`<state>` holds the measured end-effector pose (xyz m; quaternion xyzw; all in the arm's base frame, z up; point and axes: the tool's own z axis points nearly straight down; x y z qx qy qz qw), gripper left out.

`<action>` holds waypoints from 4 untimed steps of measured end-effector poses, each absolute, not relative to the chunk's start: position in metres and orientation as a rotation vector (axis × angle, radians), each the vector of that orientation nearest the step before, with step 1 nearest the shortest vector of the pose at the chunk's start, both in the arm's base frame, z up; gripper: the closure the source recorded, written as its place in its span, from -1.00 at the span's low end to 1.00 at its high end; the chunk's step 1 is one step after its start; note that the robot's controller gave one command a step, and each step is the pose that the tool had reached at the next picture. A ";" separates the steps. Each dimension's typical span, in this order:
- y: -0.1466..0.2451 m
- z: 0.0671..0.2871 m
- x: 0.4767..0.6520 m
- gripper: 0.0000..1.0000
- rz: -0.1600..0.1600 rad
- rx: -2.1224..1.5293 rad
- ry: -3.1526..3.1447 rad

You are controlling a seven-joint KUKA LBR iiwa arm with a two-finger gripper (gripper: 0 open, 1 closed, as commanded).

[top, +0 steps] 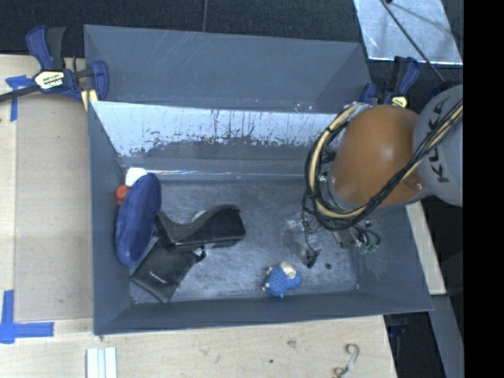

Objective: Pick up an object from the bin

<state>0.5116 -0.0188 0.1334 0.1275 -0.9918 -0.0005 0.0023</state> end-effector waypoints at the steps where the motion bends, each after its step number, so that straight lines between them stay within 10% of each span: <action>1: -0.019 0.138 0.514 -1.00 0.000 0.404 -3.119; 2: 0.000 0.090 0.483 -1.00 -0.002 0.923 -3.000; 3: 0.001 0.092 0.485 1.00 0.000 0.926 -3.006; 4: 0.021 0.225 0.485 1.00 0.004 0.993 -2.992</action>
Offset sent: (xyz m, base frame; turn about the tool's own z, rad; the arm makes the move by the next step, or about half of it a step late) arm 0.0000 0.0000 0.0000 0.0000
